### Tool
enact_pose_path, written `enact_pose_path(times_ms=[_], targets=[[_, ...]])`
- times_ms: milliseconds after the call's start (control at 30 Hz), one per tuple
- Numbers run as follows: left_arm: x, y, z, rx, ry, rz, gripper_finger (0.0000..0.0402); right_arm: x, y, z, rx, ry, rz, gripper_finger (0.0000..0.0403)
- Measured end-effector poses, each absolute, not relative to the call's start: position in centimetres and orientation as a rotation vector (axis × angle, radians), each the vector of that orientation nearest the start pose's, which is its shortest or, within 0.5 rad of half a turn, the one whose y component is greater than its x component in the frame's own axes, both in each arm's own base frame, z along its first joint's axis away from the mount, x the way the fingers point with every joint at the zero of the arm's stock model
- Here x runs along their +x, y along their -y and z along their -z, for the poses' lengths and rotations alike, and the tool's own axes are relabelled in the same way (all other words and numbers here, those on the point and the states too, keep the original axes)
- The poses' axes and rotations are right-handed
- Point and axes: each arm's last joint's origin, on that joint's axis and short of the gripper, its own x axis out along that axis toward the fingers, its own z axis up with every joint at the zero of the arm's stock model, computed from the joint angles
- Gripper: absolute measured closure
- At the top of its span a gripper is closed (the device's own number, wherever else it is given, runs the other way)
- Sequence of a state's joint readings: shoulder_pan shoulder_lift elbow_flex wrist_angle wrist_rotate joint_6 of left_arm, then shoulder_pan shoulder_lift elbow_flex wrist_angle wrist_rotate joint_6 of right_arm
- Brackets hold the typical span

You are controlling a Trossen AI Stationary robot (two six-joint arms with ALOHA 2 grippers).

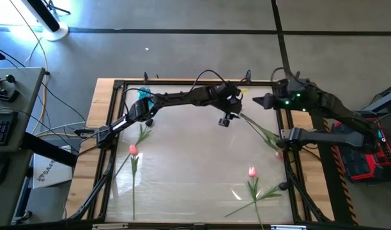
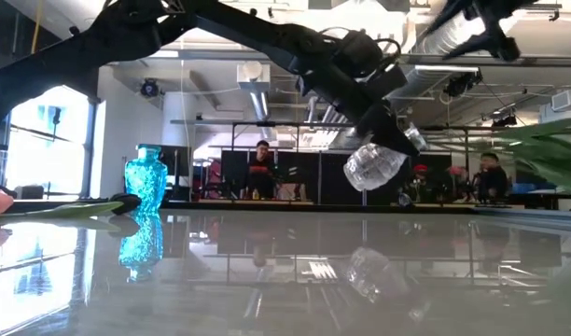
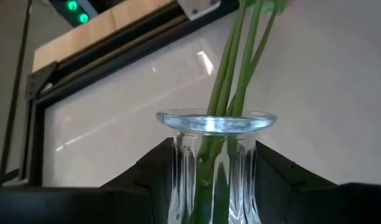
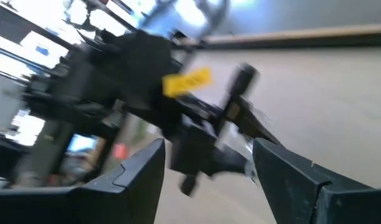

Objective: Sort flowers into vase by color
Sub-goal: Adjust the transparent vase

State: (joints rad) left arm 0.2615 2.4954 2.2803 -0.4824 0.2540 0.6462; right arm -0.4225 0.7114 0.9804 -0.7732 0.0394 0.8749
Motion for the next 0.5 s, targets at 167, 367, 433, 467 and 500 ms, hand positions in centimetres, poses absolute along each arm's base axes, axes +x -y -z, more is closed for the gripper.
enact_pose_path(times_ms=[167,367,433,467,500], targets=[[53.9,-13.6,-20.8,0.421,-0.622,0.259,0.0253,10.8,4.9,-36.6,0.922,-0.137,0.571,0.0171],[52.6,-13.3,-19.6,0.472,-0.766,0.382,0.0253,9.9,4.6,-36.9,0.927,-0.096,0.558,0.0171],[52.0,-13.3,-19.1,0.49,-0.831,0.433,0.0253,9.7,4.5,-37.0,0.931,-0.092,0.557,0.0171],[51.7,-13.3,-18.9,0.509,-0.86,0.452,0.0253,9.7,4.5,-37.0,0.931,-0.091,0.557,0.0171],[51.4,-13.3,-18.7,0.535,-0.903,0.458,0.0253,9.7,4.5,-37.0,0.93,-0.091,0.557,0.0171]])
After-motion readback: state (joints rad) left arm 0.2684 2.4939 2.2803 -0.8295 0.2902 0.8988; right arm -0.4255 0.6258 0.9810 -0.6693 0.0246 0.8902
